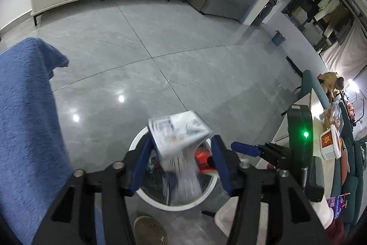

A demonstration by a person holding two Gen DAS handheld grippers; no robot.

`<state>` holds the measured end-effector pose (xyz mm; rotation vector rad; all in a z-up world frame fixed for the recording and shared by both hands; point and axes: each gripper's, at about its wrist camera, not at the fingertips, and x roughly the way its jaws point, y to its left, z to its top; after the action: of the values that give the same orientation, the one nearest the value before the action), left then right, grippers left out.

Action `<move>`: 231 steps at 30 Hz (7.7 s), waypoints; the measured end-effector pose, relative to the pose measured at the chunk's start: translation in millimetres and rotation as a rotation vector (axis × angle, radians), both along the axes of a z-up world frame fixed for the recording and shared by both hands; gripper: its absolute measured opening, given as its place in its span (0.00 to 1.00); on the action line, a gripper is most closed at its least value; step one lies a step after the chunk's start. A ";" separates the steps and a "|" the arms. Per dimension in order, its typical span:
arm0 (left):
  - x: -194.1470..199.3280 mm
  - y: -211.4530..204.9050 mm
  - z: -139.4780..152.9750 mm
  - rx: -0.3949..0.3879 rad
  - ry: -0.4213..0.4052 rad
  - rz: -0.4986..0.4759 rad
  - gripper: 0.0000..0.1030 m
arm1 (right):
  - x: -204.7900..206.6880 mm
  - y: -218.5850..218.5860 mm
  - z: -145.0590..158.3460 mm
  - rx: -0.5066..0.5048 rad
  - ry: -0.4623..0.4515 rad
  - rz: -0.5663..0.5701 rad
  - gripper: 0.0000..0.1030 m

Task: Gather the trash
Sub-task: 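Carry the carton and bag over the white bin and open both grippers, then move both open grippers back to the remaining trash on the rug, then grasp the purple bag with the left gripper while the right gripper grasps the brown snack bag, then open both grippers over the white bin to drop the bags, then grasp the clear plastic wrap with the left gripper while the right gripper grasps a purple bag, then carry both items over the white bin and open both grippers, then move both open grippers back toward the white tissues on the rug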

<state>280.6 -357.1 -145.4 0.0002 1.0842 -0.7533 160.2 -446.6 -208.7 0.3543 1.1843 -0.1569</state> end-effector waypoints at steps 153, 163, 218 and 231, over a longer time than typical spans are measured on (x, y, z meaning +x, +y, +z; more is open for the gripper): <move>-12.1 519.8 4.3 0.079 -0.200 0.688 0.48 | 98.9 322.2 110.3 -0.064 -0.293 0.391 0.56; 2.7 521.0 -21.3 0.075 -0.153 0.638 0.12 | 168.2 354.3 57.5 -0.098 -0.221 0.447 0.61; -23.4 3.9 9.2 -0.002 -0.090 0.022 0.48 | -34.5 9.8 43.0 -0.092 -0.183 -0.070 0.41; -58.0 54.3 48.3 0.026 -0.253 0.092 0.53 | -57.3 38.3 87.7 -0.144 -0.261 -0.050 0.42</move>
<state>222.6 -302.8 -97.1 0.0658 0.8475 -0.6370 102.9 -408.3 -121.0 0.2684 0.9011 -0.2315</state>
